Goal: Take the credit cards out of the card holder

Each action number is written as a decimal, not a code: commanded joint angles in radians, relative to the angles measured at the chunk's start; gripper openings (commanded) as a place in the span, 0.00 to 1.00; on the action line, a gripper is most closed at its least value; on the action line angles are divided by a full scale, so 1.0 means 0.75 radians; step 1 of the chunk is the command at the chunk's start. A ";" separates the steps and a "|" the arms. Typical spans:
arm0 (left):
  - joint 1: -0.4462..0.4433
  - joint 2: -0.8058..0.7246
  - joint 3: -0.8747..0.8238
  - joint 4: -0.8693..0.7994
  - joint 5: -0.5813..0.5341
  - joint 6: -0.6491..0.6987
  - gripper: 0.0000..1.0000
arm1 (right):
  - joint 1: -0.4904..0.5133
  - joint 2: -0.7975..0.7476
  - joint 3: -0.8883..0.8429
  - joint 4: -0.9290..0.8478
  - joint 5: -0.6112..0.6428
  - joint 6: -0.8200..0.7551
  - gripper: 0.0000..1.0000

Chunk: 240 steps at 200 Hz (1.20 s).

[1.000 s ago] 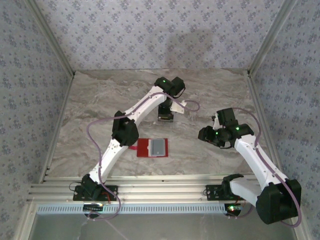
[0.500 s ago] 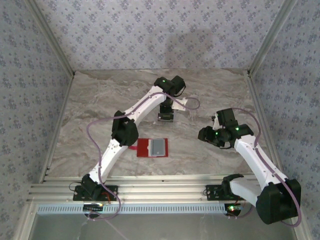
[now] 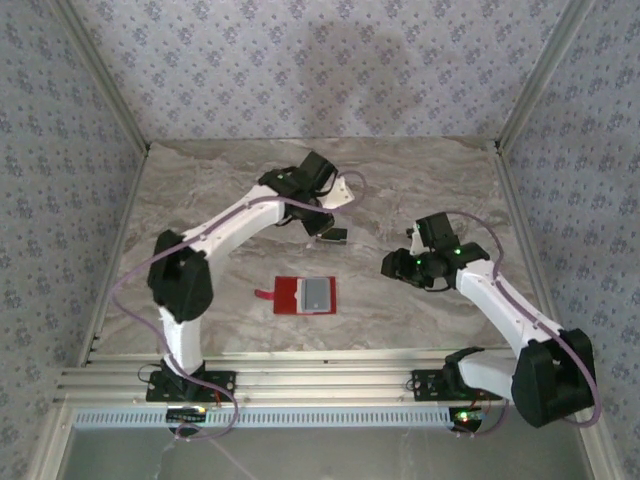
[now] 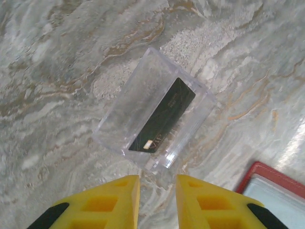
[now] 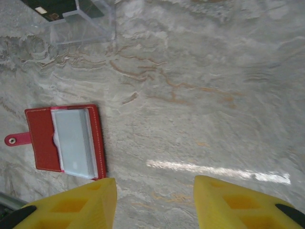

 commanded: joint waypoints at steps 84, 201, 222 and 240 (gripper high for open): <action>0.066 -0.712 -0.938 0.726 0.118 -1.181 0.30 | 0.267 0.344 0.142 0.253 -0.060 0.130 0.34; 0.017 -0.835 -1.232 0.747 0.172 -1.383 0.33 | 0.470 0.661 0.225 0.391 -0.064 0.199 0.06; 0.015 -0.806 -1.261 0.807 0.209 -1.424 0.31 | 0.478 0.690 0.228 0.397 -0.054 0.201 0.06; 0.016 -0.752 -1.260 0.833 0.268 -1.446 0.29 | 0.481 0.721 0.231 0.400 -0.056 0.201 0.06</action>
